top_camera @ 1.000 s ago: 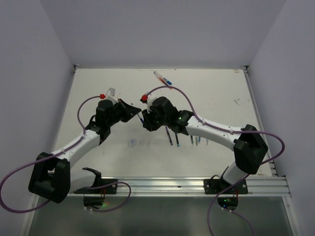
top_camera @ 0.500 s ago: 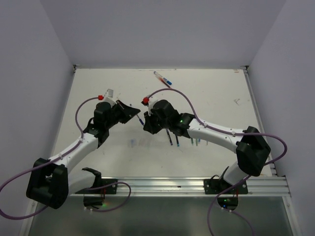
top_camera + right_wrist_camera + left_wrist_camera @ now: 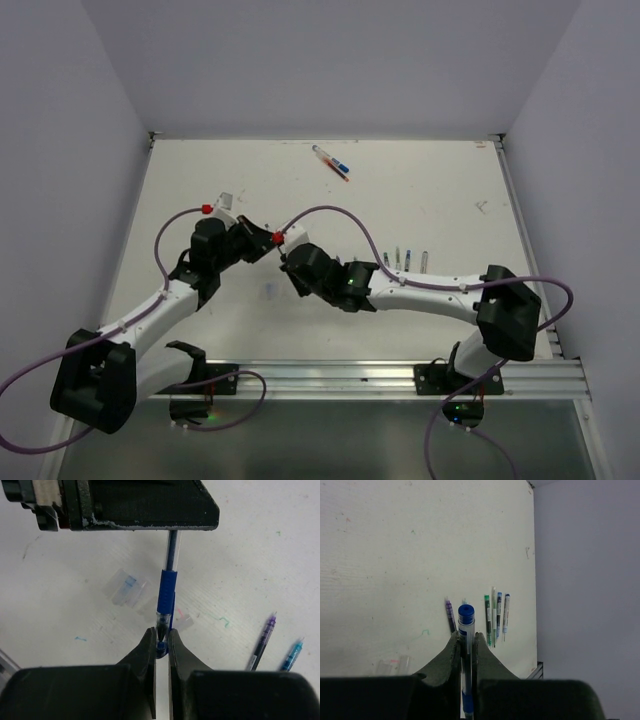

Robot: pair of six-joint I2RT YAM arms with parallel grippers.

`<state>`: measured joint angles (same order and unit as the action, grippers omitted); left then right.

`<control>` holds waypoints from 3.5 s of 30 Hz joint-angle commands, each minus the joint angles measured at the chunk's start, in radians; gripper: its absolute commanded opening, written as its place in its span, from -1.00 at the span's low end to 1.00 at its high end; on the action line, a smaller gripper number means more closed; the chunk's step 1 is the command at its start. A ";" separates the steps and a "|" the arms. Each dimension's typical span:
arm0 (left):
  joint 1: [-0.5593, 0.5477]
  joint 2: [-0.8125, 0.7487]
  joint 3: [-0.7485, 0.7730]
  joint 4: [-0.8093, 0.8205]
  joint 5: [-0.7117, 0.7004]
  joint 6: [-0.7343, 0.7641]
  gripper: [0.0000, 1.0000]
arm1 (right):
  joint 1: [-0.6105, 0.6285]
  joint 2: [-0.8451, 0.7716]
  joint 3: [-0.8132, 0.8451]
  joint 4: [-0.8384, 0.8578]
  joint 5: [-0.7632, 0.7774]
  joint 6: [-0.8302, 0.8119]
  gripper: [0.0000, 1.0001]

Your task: Open the pen caps

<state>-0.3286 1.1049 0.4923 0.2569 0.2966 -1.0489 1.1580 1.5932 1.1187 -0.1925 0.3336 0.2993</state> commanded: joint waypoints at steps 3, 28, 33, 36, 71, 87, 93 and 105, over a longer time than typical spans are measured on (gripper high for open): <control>0.037 -0.011 0.080 0.035 -0.126 0.055 -1.00 | 0.117 0.014 -0.056 -0.073 0.229 0.037 -1.00; 0.148 -0.072 0.040 0.131 -0.014 0.162 -1.00 | 0.014 -0.047 -0.137 -0.052 0.088 0.299 -1.00; 0.148 -0.125 0.068 0.048 0.004 0.230 -1.00 | -0.010 0.014 -0.152 0.031 0.022 0.374 -1.00; 0.148 -0.137 0.075 0.027 0.033 0.244 -1.00 | -0.037 0.051 -0.155 0.053 -0.002 0.400 -1.00; 0.148 -0.178 -0.004 0.077 0.190 0.230 -1.00 | -0.070 0.266 0.050 -0.025 0.018 0.308 -0.36; 0.143 -0.113 -0.014 0.114 0.213 0.221 -1.00 | -0.092 0.117 -0.011 -0.049 0.097 0.276 0.06; 0.050 -0.050 0.049 0.052 0.130 0.259 -1.00 | -0.176 -0.013 -0.066 -0.045 0.114 0.258 0.10; -0.263 0.271 0.120 0.182 -0.056 0.138 -1.00 | -0.587 -0.142 -0.019 -0.108 -0.051 0.124 0.11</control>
<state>-0.5430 1.3167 0.5701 0.3428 0.3008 -0.8642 0.5854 1.4254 1.0340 -0.2836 0.3492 0.5056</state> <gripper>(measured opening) 0.068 0.556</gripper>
